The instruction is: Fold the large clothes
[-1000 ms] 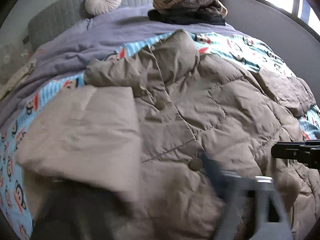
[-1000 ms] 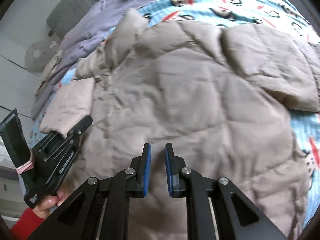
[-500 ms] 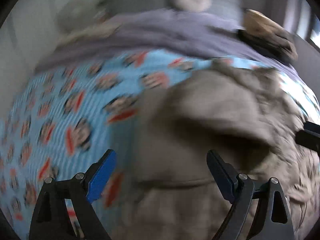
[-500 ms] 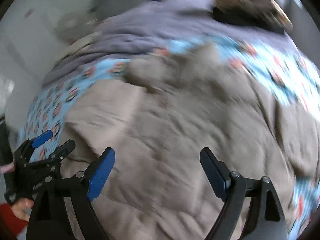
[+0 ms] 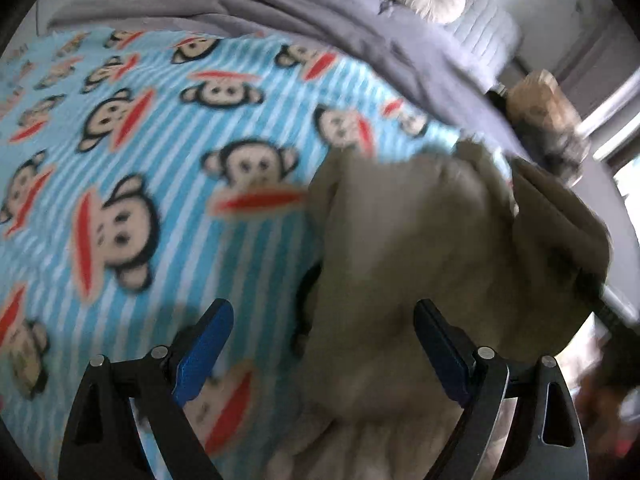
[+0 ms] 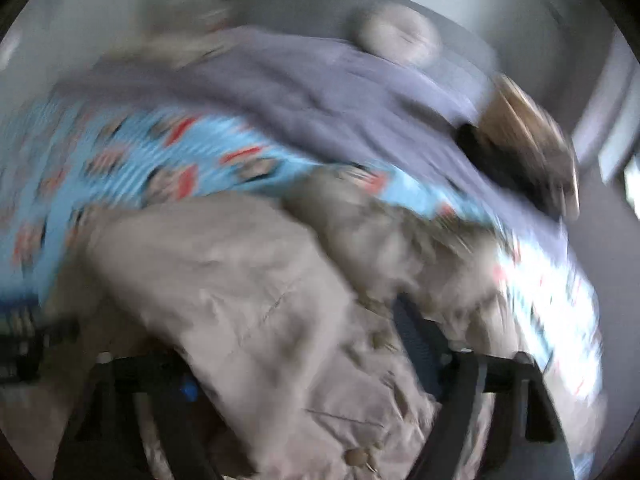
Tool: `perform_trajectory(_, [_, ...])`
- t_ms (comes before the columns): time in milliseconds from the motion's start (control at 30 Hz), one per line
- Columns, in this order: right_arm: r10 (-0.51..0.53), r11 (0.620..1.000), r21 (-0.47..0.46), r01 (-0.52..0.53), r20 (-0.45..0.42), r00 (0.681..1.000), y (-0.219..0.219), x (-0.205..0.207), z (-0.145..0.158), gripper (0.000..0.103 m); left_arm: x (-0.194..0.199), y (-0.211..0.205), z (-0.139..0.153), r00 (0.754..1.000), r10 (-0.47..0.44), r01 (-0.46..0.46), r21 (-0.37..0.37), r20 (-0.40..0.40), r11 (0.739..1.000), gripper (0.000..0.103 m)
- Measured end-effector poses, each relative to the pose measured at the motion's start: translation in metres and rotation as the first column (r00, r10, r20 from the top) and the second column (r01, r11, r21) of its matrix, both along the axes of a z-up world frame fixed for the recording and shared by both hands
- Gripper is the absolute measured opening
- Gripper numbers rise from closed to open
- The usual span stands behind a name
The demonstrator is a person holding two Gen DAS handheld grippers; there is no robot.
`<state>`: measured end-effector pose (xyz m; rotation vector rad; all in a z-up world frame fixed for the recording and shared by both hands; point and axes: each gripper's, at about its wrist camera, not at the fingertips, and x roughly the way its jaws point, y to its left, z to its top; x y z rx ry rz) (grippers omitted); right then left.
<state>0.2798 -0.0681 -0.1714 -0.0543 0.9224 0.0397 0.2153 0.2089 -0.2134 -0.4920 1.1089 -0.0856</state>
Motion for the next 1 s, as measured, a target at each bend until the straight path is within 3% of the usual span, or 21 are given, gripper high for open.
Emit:
perform_trajectory(33, [-0.059,0.993,0.103,0.062,-0.029,0.998,-0.025,0.003,-0.002,0.074,0.014,0.008,-0.001,1.0,0.001,-0.001,-0.09,-0.008,0.996,0.092])
perform_trajectory(100, [-0.129,0.958,0.243,0.15,-0.101,0.986,-0.064,0.004,-0.014,0.074,0.039,0.021,-0.011,0.999,0.01,-0.019,-0.203,-0.041,0.979,0.092])
perform_trajectory(200, [-0.169,0.896,0.376,0.237,-0.203,0.964,-0.097,0.005,-0.04,0.074,0.075,0.018,-0.028,0.996,-0.023,-0.001,-0.283,-0.082,0.959,0.091])
perform_trajectory(233, [-0.181,0.865,0.424,0.269,-0.235,0.955,-0.108,0.006,-0.047,0.074,0.086,0.01,-0.032,0.995,-0.054,0.025,-0.297,-0.088,0.955,0.068])
perform_trajectory(267, [-0.192,0.836,0.462,0.296,-0.259,0.946,-0.116,0.006,-0.054,0.074,0.091,0.005,-0.032,0.993,-0.073,0.044,-0.29,-0.088,0.956,0.035])
perform_trajectory(300, [-0.209,0.797,0.503,0.334,-0.289,0.934,-0.125,0.008,-0.062,0.073,0.097,-0.005,-0.03,0.992,-0.094,0.07,-0.257,-0.082,0.964,0.027])
perform_trajectory(333, [-0.223,0.769,0.528,0.361,-0.308,0.925,-0.132,0.007,-0.068,0.063,0.097,-0.013,-0.02,0.994,-0.1,0.088,-0.206,-0.049,0.975,0.017])
perform_trajectory(367, [-0.232,0.751,0.54,0.381,-0.324,0.917,-0.137,0.009,-0.073,0.055,0.094,-0.024,-0.003,0.993,-0.12,0.122,-0.125,0.022,0.985,0.016])
perform_trajectory(433, [-0.235,0.734,0.551,0.396,-0.341,0.91,-0.14,0.005,-0.077,0.022,0.077,-0.053,0.037,0.963,-0.2,0.183,0.11,0.18,0.977,0.016])
perform_trajectory(500, [-0.233,0.708,0.579,0.405,-0.349,0.908,-0.142,0.0,-0.085,0.02,0.073,-0.072,0.049,0.937,-0.266,0.208,0.247,0.229,0.946,0.016])
perform_trajectory(533, [-0.233,0.703,0.583,0.407,-0.351,0.907,-0.142,-0.004,-0.087,0.019,0.075,-0.078,0.046,0.934,-0.286,0.219,0.289,0.214,0.932,0.016])
perform_trajectory(600, [-0.238,0.706,0.58,0.406,-0.346,0.908,-0.138,-0.008,-0.089,0.018,0.091,-0.082,0.022,0.949,-0.287,0.232,0.327,0.131,0.916,0.016])
perform_trajectory(700, [-0.251,0.701,0.581,0.413,-0.341,0.906,-0.133,-0.013,-0.089,0.018,0.103,-0.068,-0.004,0.975,-0.215,0.186,0.314,0.06,0.931,0.024])
perform_trajectory(767, [-0.255,0.714,0.569,0.409,-0.333,0.908,-0.13,-0.012,-0.089,0.018,0.103,-0.061,-0.001,0.987,-0.146,0.117,0.336,0.061,0.934,0.041])
perform_trajectory(800, [-0.25,0.725,0.559,0.401,-0.329,0.911,-0.129,-0.012,-0.087,0.018,0.103,-0.058,0.006,0.994,-0.094,0.064,0.379,0.063,0.923,0.062])
perform_trajectory(833, [-0.247,0.734,0.55,0.399,-0.33,0.911,-0.128,-0.012,-0.084,0.019,0.103,-0.054,0.015,0.996,-0.053,0.016,0.422,0.075,0.906,0.069])
perform_trajectory(967, [-0.254,0.788,0.477,0.388,-0.322,0.912,-0.134,-0.018,-0.064,0.04,0.092,-0.04,0.046,0.994,-0.049,-0.004,0.465,0.101,0.885,0.068])
perform_trajectory(1000, [-0.271,0.803,0.45,0.391,-0.309,0.912,-0.137,-0.021,-0.057,0.049,0.084,-0.036,0.054,0.992,-0.056,-0.001,0.462,0.11,0.887,0.068])
